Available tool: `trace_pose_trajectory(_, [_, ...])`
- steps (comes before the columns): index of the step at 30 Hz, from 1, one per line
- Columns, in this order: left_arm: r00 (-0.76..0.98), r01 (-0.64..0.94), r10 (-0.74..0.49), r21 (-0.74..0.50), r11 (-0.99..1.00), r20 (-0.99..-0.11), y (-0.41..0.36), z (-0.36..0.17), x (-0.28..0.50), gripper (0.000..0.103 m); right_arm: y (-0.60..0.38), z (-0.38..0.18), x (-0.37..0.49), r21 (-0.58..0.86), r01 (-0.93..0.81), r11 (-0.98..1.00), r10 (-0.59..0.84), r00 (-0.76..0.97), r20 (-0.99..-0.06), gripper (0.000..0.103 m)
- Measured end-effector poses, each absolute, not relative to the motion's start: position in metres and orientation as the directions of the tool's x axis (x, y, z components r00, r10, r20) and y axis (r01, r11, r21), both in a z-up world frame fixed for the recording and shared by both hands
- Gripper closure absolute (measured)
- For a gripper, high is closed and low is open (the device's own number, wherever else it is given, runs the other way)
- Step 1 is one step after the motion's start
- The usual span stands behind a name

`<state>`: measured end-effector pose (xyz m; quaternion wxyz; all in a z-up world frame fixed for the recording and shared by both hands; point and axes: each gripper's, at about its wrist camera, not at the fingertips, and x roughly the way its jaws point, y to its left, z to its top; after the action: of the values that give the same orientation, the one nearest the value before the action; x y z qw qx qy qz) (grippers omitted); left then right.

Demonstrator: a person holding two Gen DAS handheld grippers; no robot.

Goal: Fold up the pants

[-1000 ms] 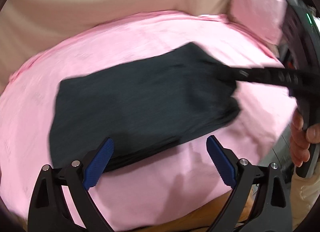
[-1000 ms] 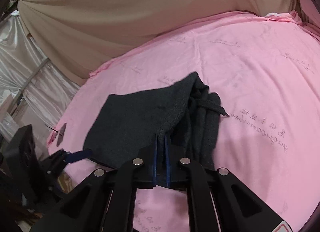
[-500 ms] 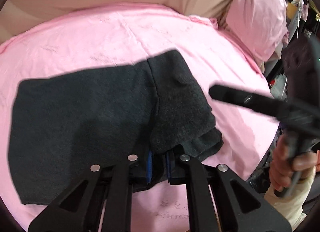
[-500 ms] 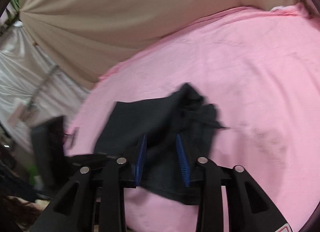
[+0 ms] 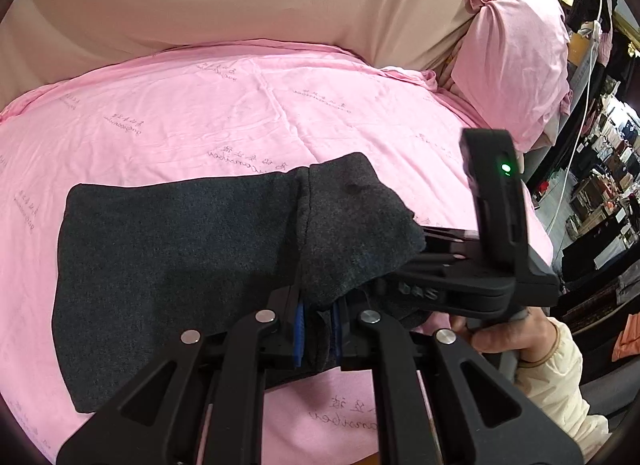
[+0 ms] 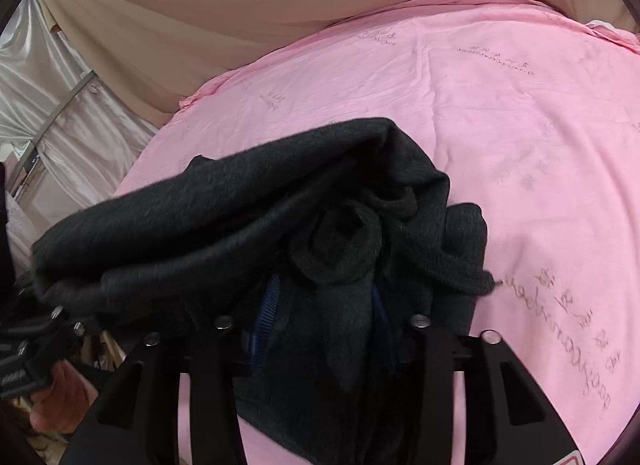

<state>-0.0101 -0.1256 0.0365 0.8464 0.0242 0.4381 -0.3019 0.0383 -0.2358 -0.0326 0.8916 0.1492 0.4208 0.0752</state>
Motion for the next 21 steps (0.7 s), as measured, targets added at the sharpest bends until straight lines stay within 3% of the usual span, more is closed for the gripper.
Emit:
trace_pose_trajectory(4, [0.390, 0.573, -0.521, -0.243, 0.783, -0.759, -0.135, 0.032, -0.019, 0.092, -0.251, 0.001, 0.008, 0.359, -0.014, 0.933, 0.255, 0.728, -0.636, 0.096])
trace_pose_trajectory(7, [0.330, 0.609, -0.520, -0.243, 0.755, -0.788, -0.158, 0.003, -0.025, 0.091, -0.271, -0.031, 0.009, 0.318, 0.085, 0.944, 0.177, 0.685, -0.707, 0.095])
trace_pose_trajectory(8, [0.305, 0.611, -0.500, -0.236, 0.756, -0.810, -0.168, -0.013, -0.024, 0.091, -0.281, -0.045, 0.011, 0.371, 0.106, 0.923, 0.211, 0.668, -0.714, 0.096])
trace_pose_trajectory(9, [0.290, 0.605, -0.486, -0.235, 0.760, -0.825, -0.172, -0.023, -0.022, 0.091, -0.293, -0.046, 0.002, 0.468, 0.108, 0.877, 0.269, 0.697, -0.664, 0.097])
trace_pose_trajectory(11, [0.303, 0.608, -0.497, -0.236, 0.758, -0.814, -0.168, -0.021, -0.026, 0.090, -0.299, -0.025, -0.020, 0.452, 0.158, 0.878, 0.196, 0.743, -0.640, 0.093])
trace_pose_trajectory(12, [0.302, 0.620, -0.513, -0.243, 0.746, -0.803, -0.163, -0.013, -0.029, 0.090, -0.299, -0.011, -0.032, 0.414, 0.186, 0.891, 0.128, 0.773, -0.622, 0.083])
trace_pose_trajectory(13, [0.306, 0.632, -0.539, -0.256, 0.732, -0.785, -0.156, -0.002, -0.033, 0.089, -0.299, 0.003, -0.044, 0.402, 0.192, 0.895, 0.098, 0.796, -0.598, 0.083])
trace_pose_trajectory(14, [0.325, 0.636, -0.565, -0.266, 0.724, -0.758, -0.143, 0.014, -0.038, 0.079, -0.297, 0.013, -0.051, 0.413, 0.172, 0.894, 0.110, 0.811, -0.575, 0.083])
trace_pose_trajectory(15, [0.346, 0.637, -0.586, -0.276, 0.720, -0.733, -0.131, 0.027, -0.041, 0.055, -0.291, 0.025, -0.059, 0.422, 0.131, 0.897, 0.136, 0.826, -0.547, 0.082])
trace_pose_trajectory(17, [0.404, 0.625, -0.604, -0.275, 0.731, -0.687, -0.109, 0.045, -0.045, 0.031, -0.271, 0.038, -0.062, 0.405, 0.068, 0.912, 0.176, 0.827, -0.534, 0.075])
trace_pose_trajectory(18, [0.462, 0.594, -0.577, -0.249, 0.765, -0.674, -0.093, 0.053, -0.045, 0.029, -0.259, 0.040, -0.060, 0.392, 0.038, 0.919, 0.195, 0.822, -0.536, 0.066])
trace_pose_trajectory(21, [0.530, 0.488, -0.449, -0.174, 0.855, -0.719, -0.067, 0.041, -0.027, 0.029, -0.229, 0.028, -0.044, 0.346, -0.044, 0.937, 0.246, 0.786, -0.567, 0.065])
